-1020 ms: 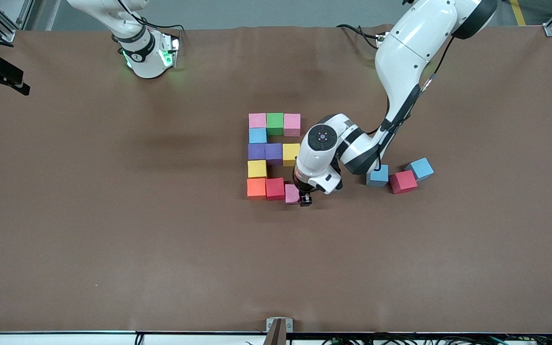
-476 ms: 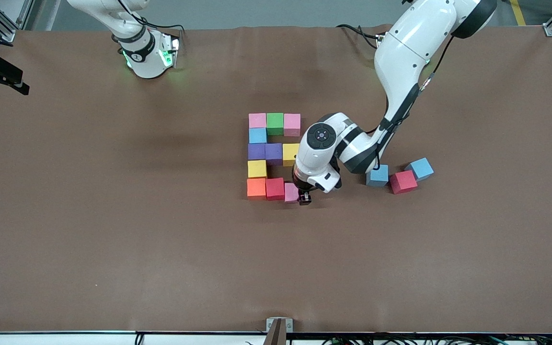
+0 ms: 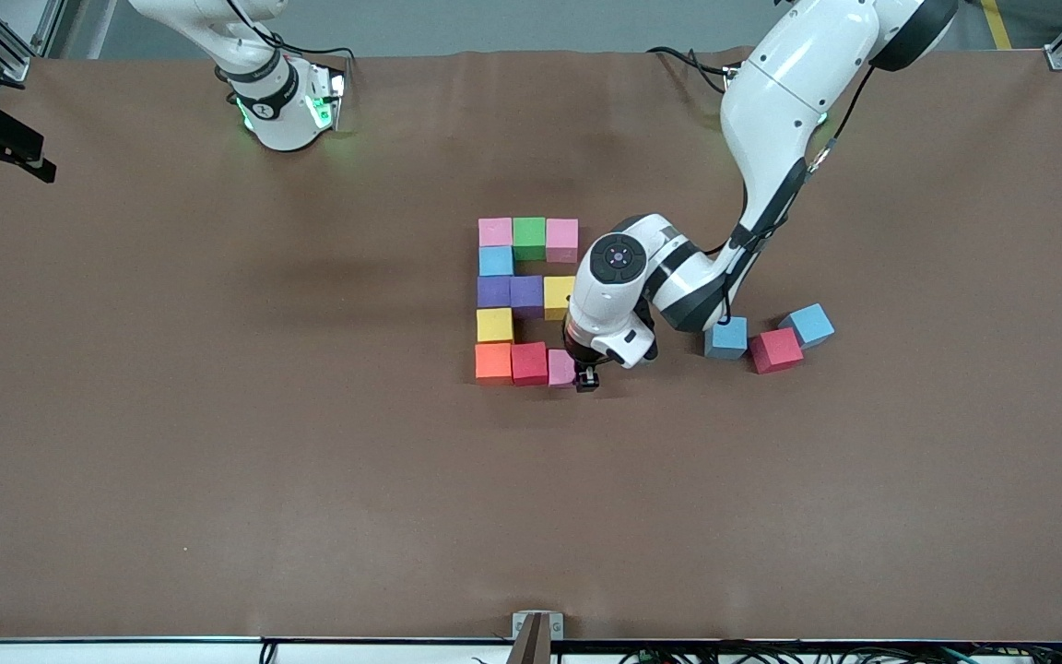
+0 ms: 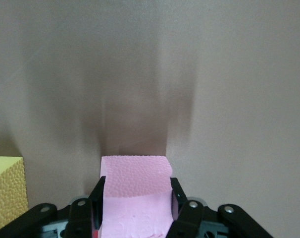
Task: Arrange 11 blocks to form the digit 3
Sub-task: 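Lower the pink cube beside the red cube and open the left gripper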
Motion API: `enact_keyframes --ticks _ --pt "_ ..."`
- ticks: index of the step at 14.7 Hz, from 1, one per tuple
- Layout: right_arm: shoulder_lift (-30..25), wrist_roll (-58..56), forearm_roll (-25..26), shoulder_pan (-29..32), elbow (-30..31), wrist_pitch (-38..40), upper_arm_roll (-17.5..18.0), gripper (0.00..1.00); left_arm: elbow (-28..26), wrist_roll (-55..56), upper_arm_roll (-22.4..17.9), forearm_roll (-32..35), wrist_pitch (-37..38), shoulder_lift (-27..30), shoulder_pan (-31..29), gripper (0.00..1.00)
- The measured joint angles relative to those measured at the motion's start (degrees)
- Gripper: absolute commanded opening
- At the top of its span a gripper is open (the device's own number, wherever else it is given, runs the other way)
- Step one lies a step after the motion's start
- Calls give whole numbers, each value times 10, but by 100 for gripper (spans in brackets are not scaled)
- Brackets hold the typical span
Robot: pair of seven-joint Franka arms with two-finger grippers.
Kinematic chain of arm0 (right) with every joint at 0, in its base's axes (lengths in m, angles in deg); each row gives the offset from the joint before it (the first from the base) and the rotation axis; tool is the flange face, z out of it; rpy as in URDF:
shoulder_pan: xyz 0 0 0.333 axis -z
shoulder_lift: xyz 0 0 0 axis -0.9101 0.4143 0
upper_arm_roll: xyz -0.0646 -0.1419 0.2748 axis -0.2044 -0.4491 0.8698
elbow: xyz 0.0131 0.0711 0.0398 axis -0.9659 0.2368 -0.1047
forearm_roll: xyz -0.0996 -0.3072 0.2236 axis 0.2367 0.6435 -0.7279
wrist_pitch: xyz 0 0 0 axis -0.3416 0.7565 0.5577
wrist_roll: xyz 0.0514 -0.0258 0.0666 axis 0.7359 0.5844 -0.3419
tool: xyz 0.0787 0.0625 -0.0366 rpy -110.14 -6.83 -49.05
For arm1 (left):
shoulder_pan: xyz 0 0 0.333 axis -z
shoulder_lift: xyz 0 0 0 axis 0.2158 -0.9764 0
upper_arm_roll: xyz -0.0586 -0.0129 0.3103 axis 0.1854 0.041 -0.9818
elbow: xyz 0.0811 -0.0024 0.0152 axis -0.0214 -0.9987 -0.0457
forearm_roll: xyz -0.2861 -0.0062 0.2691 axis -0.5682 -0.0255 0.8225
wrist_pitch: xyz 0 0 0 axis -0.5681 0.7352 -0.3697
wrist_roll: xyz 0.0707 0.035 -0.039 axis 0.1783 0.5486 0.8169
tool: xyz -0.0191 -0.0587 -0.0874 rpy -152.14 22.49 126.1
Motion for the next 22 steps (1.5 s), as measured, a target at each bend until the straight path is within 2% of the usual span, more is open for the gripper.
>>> enact_keyframes --ticks 5,6,7,8,9,14,22 --pt "0 0 0 0 0 0 0 100 0 20 0 0 0 0 0 32" --pt "0 0 0 0 0 0 0 100 -1 22 0 0 0 0 0 39" --pt "0 0 0 0 0 0 0 100 -1 23 0 0 0 0 0 58" --pt "0 0 0 0 0 0 0 100 -1 24 0 0 0 0 0 92" --pt "0 0 0 0 0 0 0 100 -1 24 0 1 0 1 0 100" --pt "0 0 0 0 0 0 0 100 -1 24 0 13 0 9 0 100" --pt "-1 0 0 0 0 0 0 100 -23 22 5 13 2 60 0 100"
